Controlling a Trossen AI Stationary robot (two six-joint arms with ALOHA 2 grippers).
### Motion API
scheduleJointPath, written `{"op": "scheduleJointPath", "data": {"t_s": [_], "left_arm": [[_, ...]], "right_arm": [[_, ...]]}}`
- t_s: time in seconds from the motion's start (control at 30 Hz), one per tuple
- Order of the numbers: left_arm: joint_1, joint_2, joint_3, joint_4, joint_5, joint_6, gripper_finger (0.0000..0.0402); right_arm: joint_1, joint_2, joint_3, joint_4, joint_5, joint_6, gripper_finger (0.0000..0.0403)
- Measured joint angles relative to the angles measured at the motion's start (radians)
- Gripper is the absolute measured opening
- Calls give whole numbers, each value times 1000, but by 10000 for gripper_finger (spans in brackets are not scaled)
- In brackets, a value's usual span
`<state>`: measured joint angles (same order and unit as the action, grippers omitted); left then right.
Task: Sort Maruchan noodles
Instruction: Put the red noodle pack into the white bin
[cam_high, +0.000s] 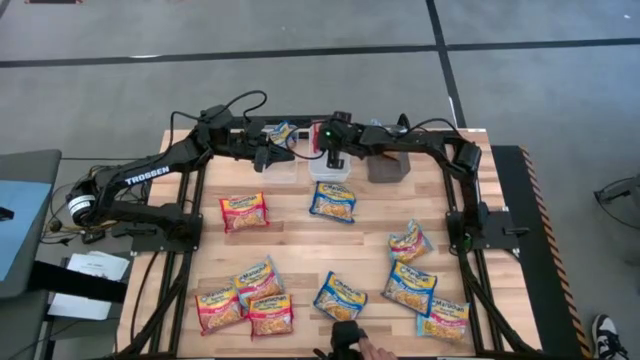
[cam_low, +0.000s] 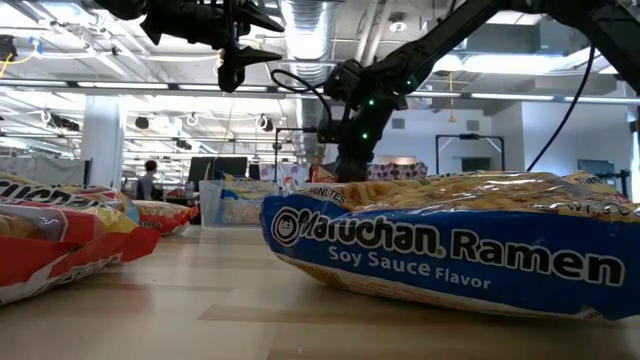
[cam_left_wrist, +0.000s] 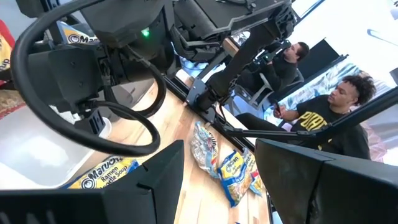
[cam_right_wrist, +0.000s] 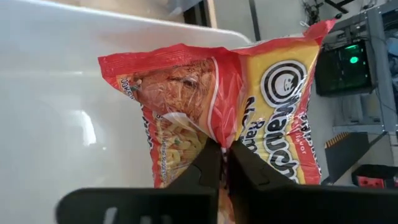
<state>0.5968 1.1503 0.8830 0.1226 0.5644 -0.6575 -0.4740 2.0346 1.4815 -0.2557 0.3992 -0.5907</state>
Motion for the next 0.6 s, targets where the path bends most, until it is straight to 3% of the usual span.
{"op": "scheduleJointPath", "data": {"t_s": [0.3, 0.6], "left_arm": [[0, 0, 0, 0, 0, 0, 184], [0, 0, 0, 0, 1, 0, 184]], "right_arm": [[-6, 0, 0, 3, 0, 36, 124], [-5, 0, 0, -1, 0, 70, 138]]}}
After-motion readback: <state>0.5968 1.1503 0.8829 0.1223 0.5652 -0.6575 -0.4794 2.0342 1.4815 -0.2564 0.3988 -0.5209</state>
